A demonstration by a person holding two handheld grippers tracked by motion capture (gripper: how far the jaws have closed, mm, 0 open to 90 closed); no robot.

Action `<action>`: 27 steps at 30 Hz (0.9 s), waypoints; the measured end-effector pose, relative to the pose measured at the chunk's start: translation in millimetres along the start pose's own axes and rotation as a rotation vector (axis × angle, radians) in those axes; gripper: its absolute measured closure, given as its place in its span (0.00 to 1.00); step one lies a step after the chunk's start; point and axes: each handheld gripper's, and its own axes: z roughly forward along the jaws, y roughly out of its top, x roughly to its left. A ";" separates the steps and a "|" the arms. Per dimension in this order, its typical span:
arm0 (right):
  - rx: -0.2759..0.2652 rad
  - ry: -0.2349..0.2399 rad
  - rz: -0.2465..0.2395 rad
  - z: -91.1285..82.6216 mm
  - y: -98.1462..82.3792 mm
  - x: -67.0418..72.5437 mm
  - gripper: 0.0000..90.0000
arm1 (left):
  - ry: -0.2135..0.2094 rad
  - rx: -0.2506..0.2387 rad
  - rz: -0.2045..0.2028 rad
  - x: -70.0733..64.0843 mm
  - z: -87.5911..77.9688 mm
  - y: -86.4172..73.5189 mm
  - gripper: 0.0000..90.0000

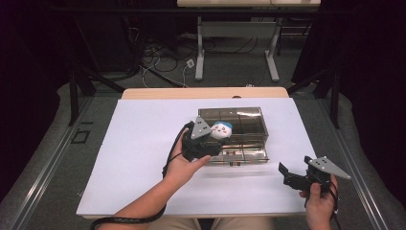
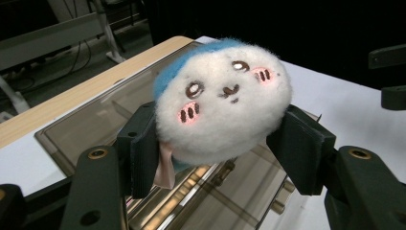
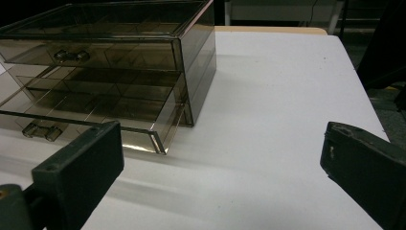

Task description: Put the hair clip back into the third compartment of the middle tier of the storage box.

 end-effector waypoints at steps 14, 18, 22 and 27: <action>-0.002 0.003 -0.002 0.0 -0.1 -0.4 0.01 | -0.034 -0.007 0.009 -15.0 13.3 10.6 0.43; 0.003 0.001 0.000 -0.2 0.3 -1.0 0.01 | -0.046 -0.007 0.007 -20.7 19.0 15.6 0.43; -0.001 0.002 0.003 0.2 0.1 -1.2 0.01 | -0.049 -0.002 -0.001 -24.0 22.4 17.7 0.43; 0.000 0.000 0.007 -0.6 0.4 -1.5 0.01 | -0.052 -0.001 -0.003 -28.1 27.7 20.1 0.43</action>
